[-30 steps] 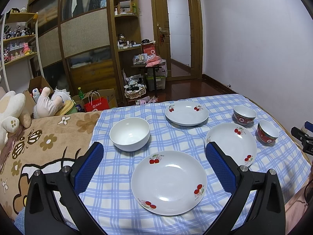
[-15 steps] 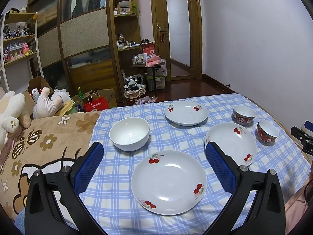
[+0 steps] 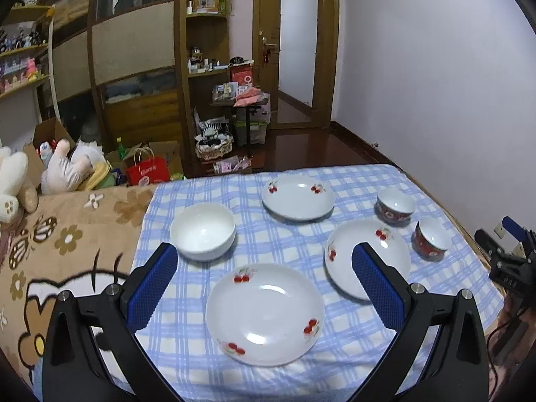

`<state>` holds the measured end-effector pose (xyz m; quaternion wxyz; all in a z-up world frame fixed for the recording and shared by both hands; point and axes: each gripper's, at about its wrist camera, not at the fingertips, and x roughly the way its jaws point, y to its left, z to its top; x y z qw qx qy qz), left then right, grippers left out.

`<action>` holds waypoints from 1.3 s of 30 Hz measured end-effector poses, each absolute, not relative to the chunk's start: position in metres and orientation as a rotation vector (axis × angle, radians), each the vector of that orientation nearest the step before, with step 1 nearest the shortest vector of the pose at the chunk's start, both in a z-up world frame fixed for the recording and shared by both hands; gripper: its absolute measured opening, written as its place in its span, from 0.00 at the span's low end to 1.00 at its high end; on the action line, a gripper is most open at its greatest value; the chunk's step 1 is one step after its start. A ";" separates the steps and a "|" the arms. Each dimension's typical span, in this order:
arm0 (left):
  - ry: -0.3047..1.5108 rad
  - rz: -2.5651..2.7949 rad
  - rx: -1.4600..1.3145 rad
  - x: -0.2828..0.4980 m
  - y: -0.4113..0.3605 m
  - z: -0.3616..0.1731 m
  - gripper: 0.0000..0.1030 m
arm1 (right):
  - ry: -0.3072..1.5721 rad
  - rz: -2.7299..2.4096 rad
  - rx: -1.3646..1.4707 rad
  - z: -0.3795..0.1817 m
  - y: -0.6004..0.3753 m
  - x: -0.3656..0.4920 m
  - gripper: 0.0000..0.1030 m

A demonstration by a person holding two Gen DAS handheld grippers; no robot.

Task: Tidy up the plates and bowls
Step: 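Close the left tool on one cherry plate rim while the right tool grips another plate rim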

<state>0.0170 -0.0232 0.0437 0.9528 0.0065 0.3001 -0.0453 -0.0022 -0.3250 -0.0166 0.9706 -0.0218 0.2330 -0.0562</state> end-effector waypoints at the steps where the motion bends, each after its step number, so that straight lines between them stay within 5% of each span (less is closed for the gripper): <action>1: 0.605 -0.096 0.021 0.020 -0.024 0.047 0.99 | 0.465 -0.117 -0.051 -0.014 -0.324 -0.001 1.00; 18: 0.620 -0.208 0.082 0.110 -0.087 0.049 0.99 | 0.444 -0.121 0.058 0.010 -0.332 0.047 1.00; 39: 0.851 -0.263 0.113 0.181 -0.118 -0.070 0.99 | 0.693 -0.029 0.026 -0.091 -0.322 0.118 1.00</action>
